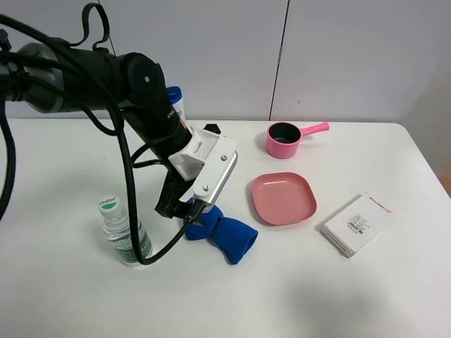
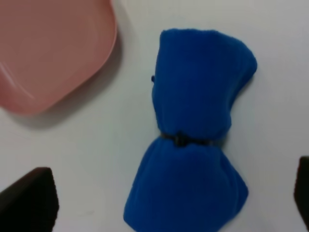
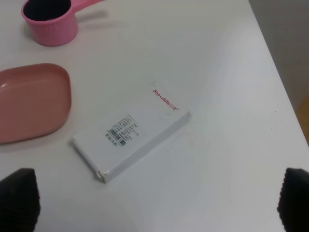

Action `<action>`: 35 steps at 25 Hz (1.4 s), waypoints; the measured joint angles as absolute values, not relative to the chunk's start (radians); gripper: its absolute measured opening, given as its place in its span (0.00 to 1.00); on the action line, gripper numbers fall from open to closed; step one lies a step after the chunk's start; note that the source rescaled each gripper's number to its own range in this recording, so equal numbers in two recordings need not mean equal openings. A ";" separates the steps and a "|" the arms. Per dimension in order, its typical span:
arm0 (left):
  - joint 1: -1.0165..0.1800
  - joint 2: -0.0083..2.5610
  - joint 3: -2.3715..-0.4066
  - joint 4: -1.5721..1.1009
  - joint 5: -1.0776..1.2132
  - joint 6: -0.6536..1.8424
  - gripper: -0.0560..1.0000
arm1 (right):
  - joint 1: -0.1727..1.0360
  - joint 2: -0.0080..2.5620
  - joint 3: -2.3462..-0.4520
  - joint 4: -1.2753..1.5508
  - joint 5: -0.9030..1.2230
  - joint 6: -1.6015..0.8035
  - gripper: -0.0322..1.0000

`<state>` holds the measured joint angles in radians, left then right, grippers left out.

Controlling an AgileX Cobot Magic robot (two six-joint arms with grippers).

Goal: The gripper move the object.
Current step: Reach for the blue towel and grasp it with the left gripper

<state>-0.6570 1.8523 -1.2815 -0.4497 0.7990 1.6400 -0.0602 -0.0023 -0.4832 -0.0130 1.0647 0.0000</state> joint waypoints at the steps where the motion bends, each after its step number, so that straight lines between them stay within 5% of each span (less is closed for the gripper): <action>1: -0.658 1.862 -1.282 -0.451 0.792 1.653 1.00 | -0.060 -0.002 -0.483 -0.013 1.065 0.000 1.00; 32: -0.664 2.136 -1.282 -0.478 0.671 1.754 1.00 | -0.060 -0.002 -0.483 -0.016 1.065 0.013 1.00; 35: -0.664 2.136 -1.282 -0.480 0.660 1.723 0.81 | -0.060 -0.002 -0.483 -0.017 1.065 0.013 1.00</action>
